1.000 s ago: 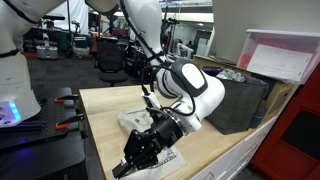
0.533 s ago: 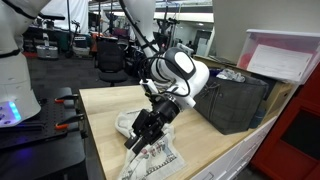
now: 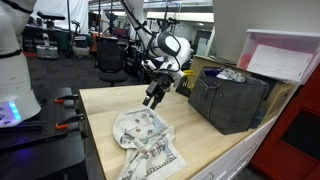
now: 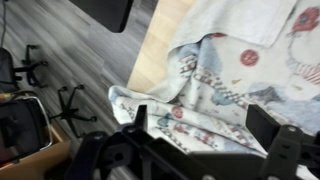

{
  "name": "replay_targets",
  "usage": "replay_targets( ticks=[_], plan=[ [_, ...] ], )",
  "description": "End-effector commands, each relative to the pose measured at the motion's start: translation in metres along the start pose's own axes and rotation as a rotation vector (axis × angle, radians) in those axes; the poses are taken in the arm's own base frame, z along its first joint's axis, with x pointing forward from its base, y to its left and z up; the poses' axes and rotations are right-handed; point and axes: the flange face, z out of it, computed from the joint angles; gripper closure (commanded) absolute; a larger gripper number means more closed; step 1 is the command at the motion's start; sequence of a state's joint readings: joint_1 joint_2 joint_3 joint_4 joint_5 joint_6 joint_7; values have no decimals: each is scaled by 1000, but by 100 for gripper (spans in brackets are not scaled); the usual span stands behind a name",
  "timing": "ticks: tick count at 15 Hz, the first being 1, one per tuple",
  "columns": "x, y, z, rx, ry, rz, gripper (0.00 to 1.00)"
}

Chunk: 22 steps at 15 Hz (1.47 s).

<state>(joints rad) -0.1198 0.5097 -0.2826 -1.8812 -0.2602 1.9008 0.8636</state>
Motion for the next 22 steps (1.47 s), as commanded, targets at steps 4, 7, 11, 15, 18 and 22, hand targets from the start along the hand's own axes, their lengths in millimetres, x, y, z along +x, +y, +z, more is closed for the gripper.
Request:
replay_targets(
  ticks=[4,7,11,15,18,22],
  plan=[
    [-34,-51,28,205,-90,-224,0],
    [-48,-60,55,181,-153,-263,0],
    [-64,-68,84,158,-215,-285,0],
    [-83,-73,100,150,-247,-292,0],
    [-89,-74,104,145,-210,-309,0],
    [-89,-69,111,124,-168,-310,0]
  ],
)
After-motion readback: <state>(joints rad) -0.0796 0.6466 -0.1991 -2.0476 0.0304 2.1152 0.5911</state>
